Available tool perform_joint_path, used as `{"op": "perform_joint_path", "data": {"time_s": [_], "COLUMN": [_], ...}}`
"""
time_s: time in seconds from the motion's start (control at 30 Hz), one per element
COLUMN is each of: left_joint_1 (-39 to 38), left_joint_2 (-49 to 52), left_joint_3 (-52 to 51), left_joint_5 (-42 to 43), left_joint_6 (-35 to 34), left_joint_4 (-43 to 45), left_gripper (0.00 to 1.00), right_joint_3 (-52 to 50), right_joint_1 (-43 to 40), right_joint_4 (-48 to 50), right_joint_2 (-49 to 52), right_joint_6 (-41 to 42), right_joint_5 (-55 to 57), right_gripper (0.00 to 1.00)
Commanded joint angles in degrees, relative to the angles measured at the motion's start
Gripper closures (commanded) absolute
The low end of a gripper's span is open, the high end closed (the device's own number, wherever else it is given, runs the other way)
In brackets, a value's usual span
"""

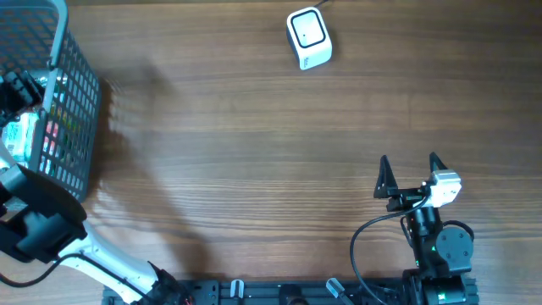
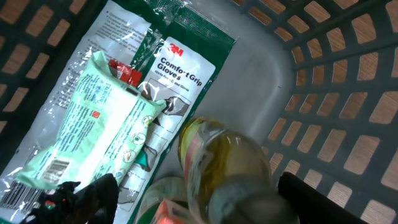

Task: Scan the item barcode
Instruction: 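Reach the left gripper into the basket and grasp the yellow oil bottle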

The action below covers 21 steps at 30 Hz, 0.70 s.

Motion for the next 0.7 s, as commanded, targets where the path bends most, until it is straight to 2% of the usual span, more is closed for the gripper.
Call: {"op": "perform_joint_path", "data": {"time_s": [0.0,0.07,0.27,0.5,0.67], "left_joint_1": [-1.03,-1.55,-2.69,-2.58,-2.58], "left_joint_2": [1.36,1.86,4.46,4.11,-0.87], "left_joint_3": [-0.98,-1.11,-1.16,-1.07,-0.9], "left_joint_5": [1.14,1.14,0.85,0.46,0.46], "left_joint_6": [1.09,1.09,1.11,0.98,0.87], "left_joint_4": [0.81,0.94,0.92,2.32,6.25], "left_gripper": [0.32,0.43,0.47,0.62,0.63], "right_joint_3": [-0.07,-0.07,-0.07,-0.07,-0.07], "right_joint_1": [-0.28,-0.28,-0.28,-0.28,-0.28], "right_joint_4": [0.17,0.15,0.17,0.17,0.17], "right_joint_2": [-0.09,-0.09,-0.09,-0.09,-0.09], "right_joint_6": [-0.55,-0.55,-0.55,-0.55,-0.55], "right_joint_5": [0.94,0.94,0.94,0.94,0.94], "right_gripper": [0.0,0.0,0.0,0.0,0.0]}}
